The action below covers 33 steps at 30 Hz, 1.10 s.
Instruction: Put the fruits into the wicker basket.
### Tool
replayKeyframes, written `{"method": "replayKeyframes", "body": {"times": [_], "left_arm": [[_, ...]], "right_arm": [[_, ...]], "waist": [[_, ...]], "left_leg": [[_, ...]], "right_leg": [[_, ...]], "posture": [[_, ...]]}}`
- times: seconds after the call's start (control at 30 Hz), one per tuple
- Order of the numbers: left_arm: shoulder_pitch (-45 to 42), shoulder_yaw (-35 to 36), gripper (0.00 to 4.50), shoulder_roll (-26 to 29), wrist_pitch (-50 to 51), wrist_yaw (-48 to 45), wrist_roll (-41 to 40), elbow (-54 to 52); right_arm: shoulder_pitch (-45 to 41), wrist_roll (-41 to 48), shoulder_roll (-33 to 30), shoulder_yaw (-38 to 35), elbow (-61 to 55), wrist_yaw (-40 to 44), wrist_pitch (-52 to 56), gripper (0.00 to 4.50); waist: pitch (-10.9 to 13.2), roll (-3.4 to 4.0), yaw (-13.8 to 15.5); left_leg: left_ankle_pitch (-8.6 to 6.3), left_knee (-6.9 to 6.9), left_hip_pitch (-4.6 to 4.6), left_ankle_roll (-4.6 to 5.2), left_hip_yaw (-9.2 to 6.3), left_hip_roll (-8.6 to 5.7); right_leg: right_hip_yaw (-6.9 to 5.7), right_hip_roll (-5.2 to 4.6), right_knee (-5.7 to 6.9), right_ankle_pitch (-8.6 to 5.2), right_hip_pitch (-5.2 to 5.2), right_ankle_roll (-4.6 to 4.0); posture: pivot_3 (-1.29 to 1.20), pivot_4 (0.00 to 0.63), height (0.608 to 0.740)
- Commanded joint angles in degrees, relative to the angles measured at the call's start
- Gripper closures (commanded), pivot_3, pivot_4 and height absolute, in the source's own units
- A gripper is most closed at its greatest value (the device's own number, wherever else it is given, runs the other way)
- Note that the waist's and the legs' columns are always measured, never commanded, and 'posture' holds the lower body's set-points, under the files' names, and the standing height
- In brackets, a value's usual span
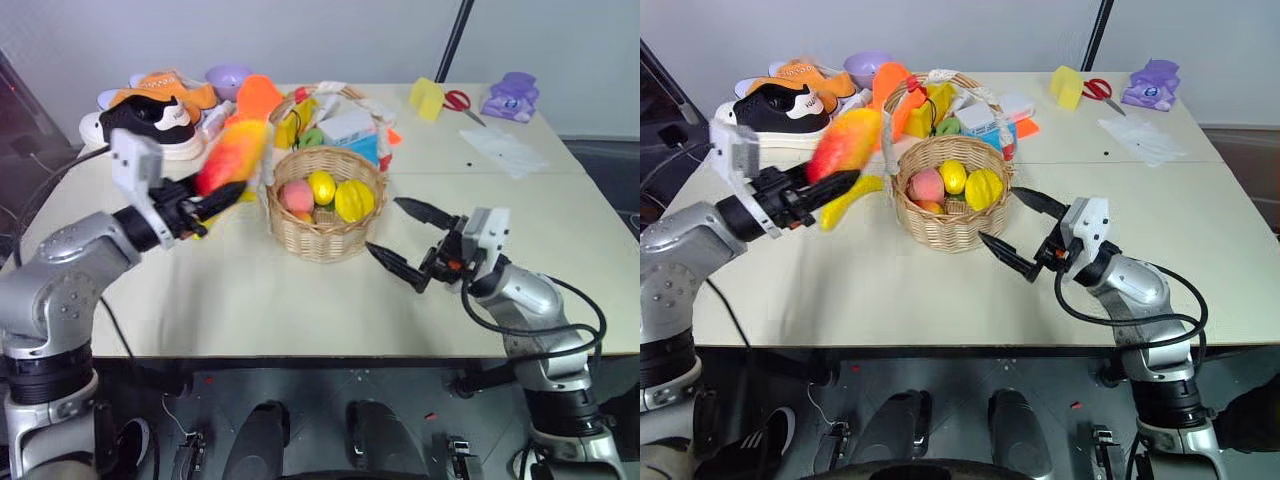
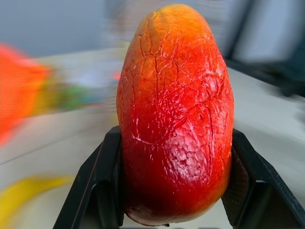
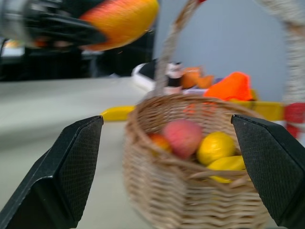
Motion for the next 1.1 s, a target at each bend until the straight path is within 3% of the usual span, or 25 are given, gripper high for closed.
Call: {"method": "replayKeyframes", "body": {"times": [0.03, 0.17, 0.37, 0.43, 0.53, 0.67, 0.83, 1.0, 1.1], "left_arm": [[-4.8, -6.9, 2.50, -7.3, -0.3, 3.8, 1.3, 3.0], [-11.6, -12.6, 2.50, -14.0, -6.8, 11.1, 12.9, 13.9], [-15.5, -13.9, 2.50, -21.8, -11.1, 14.9, 18.1, 23.7], [-15.2, -11.9, 1.48, -24.5, -10.0, 15.2, 16.2, 24.8], [-14.7, -13.2, 0.06, -24.2, -9.6, 13.2, 16.8, 22.7], [-13.0, -11.6, 0.06, -21.2, -8.1, 12.2, 16.0, 17.7], [-6.6, -7.6, 0.06, -17.8, -3.5, 10.4, 9.4, 6.4], [4.1, -0.2, 0.06, -5.2, -3.7, 7.5, 10.1, -2.3], [10.0, 4.9, 0.06, -1.0, -3.7, 6.7, 9.4, -2.7]], "right_arm": [[-0.9, -0.1, -0.5, -1.8, -0.5, -0.2, -1.0, 0.00], [-0.1, -0.2, -1.4, -3.1, -1.0, -0.9, -0.6, 0.00], [2.3, -1.0, -0.5, -2.6, -3.7, -3.0, -0.6, 0.00], [2.7, -1.0, -0.1, -2.7, -4.3, -4.0, -0.5, 0.00], [3.3, -0.9, -0.3, -2.7, -5.1, -4.1, -0.3, 0.00], [3.2, -0.7, -0.6, -2.9, -4.7, -4.0, -0.3, 0.00], [3.0, -0.1, -0.6, -2.9, -4.3, -3.4, -0.1, 0.00], [4.5, 1.4, -1.2, -2.5, -6.2, -2.1, 1.3, 0.00], [9.2, 2.4, -2.8, -1.7, -10.1, 0.4, 2.1, 0.00]], "waist": [[0.0, 0.00, 0.1], [0.1, -0.07, 0.1], [0.1, -0.05, -0.1], [0.1, -0.06, 0.0], [0.1, -0.06, 0.0], [0.1, -0.05, -0.2], [0.1, -0.04, -0.1], [0.1, -0.02, -0.4], [0.1, 0.01, 0.1]], "left_leg": [[0.00, 0.02, -0.02, 0.01, 0.09, -0.03], [0.01, 0.11, -0.11, 0.01, 0.01, -0.10], [0.00, -0.05, -0.09, 0.02, 0.00, -0.05], [0.00, -0.05, -0.14, 0.02, -0.01, -0.05], [0.00, -0.03, -0.18, 0.02, 0.00, -0.05], [0.00, -0.02, -0.15, 0.02, 0.02, -0.05], [0.00, -0.03, -0.14, 0.02, 0.02, 0.01], [0.00, -0.06, -0.13, 0.02, 0.02, 0.04], [0.00, -0.08, -0.12, 0.02, 0.01, 0.06]], "right_leg": [[-0.01, 0.06, 0.00, 0.00, 0.00, 0.01], [-0.08, 0.19, 0.00, 0.10, -0.01, 0.19], [-0.06, 0.30, 0.05, 0.12, -0.12, 0.24], [-0.07, 0.29, 0.06, 0.12, -0.18, 0.25], [-0.07, 0.28, 0.06, 0.12, -0.20, 0.25], [-0.04, 0.29, 0.07, 0.12, -0.18, 0.25], [-0.03, 0.28, 0.06, 0.12, -0.19, 0.25], [0.01, 0.28, 0.06, 0.10, -0.22, 0.22], [-0.01, 0.28, 0.06, 0.00, -0.22, 0.03]], "posture": [[0.00, 0.150, 0.740], [0.00, 0.150, 0.740], [0.00, 0.150, 0.740], [0.00, 0.150, 0.740], [0.00, 0.150, 0.740], [0.00, 0.150, 0.740], [0.00, 0.150, 0.740], [0.00, 0.150, 0.740], [0.00, 0.150, 0.740]]}}
